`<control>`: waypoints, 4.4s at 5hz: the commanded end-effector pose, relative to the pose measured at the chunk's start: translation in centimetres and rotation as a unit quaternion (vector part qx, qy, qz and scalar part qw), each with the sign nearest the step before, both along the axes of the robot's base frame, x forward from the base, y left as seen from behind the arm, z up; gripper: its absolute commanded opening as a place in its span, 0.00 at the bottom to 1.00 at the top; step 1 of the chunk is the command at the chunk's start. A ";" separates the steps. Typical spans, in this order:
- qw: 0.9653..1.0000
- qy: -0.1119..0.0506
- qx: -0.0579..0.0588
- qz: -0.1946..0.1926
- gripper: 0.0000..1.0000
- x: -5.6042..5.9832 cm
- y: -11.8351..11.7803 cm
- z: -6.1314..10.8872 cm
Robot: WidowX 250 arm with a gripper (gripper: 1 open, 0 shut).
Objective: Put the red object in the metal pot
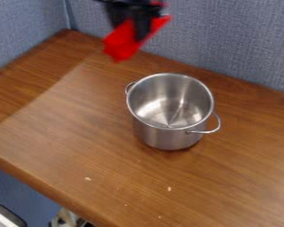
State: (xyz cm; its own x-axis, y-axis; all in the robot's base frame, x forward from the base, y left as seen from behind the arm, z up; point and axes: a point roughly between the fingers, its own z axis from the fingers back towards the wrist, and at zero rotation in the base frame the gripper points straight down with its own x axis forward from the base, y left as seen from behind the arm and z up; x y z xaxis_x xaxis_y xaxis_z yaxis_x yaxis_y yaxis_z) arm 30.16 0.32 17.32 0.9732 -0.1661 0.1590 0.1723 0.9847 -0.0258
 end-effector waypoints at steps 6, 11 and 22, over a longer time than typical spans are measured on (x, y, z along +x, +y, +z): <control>0.999 0.033 0.030 -0.027 0.00 -3.0 -4.4 -4.3; 0.997 0.057 0.043 0.001 0.00 -1.1 -3.4 -9.3; 0.995 0.091 0.035 0.023 0.00 1.0 -3.3 -8.5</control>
State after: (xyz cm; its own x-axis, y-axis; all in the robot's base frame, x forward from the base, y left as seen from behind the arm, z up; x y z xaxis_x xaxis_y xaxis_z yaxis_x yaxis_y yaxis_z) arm 30.25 -2.75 7.44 0.9893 -0.1187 -0.0845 0.1202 0.9927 0.0123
